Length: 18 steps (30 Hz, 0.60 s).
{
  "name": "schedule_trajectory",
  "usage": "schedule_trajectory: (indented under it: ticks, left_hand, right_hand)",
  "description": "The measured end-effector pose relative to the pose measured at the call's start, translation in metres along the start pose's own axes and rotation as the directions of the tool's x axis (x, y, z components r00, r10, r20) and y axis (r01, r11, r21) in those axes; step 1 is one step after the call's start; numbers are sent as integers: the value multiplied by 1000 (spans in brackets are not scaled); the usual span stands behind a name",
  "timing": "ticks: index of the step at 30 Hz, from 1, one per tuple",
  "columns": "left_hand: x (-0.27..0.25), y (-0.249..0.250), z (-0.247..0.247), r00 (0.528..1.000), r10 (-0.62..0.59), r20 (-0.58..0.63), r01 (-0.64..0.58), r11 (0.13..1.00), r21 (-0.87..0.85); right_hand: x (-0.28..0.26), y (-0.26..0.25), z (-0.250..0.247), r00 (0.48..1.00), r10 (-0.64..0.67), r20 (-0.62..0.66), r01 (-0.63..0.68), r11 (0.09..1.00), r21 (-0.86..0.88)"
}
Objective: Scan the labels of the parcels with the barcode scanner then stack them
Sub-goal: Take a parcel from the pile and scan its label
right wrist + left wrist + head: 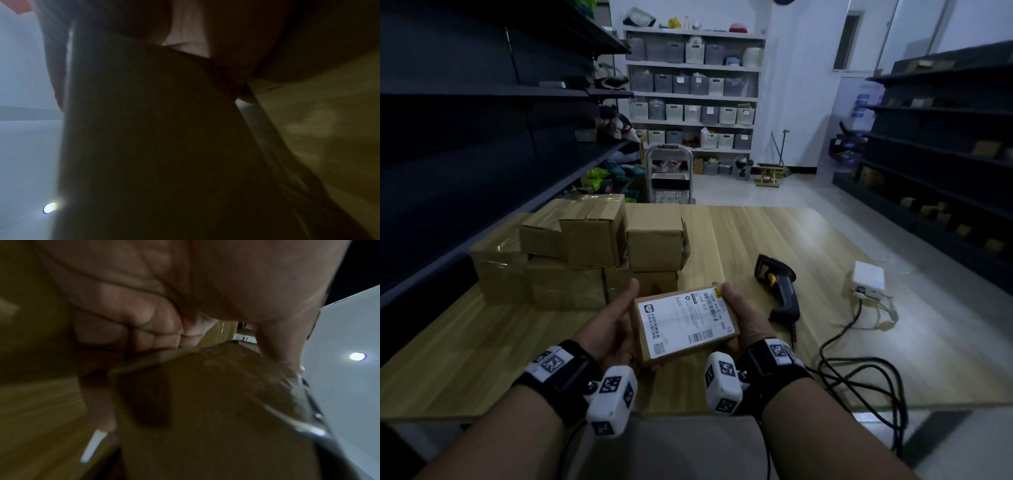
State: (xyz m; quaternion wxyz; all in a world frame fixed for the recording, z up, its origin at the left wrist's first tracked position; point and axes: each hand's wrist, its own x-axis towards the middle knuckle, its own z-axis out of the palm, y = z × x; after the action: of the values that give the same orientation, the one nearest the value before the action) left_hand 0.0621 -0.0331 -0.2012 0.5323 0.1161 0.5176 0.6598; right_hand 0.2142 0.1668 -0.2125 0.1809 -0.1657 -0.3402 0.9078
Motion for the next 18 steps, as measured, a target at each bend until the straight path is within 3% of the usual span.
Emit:
schedule_trajectory:
  ticks: [4,7,10,13,18]
  left_hand:
    - [7,-3,-12,1000,16,14,-17,1000,17]
    - [11,-6,-16,990,32,135,-34,999,12]
    - [8,-10,-15,986,34,164,-26,998,-53]
    - [11,-14,-24,987,58,147,-40,992,-121]
    - [7,-15,-20,986,65,151,-51,995,-89]
  right_hand:
    - [4,3,-4,1000,27,-6,-27,998,-48]
    - [6,3,-4,998,33,-52,-37,997,-73]
    - [7,5,-1,995,35,-98,-31,999,36]
    - [7,6,1,993,-5,-118,17,995,100]
    - [6,6,2,997,-28,-68,31,999,44]
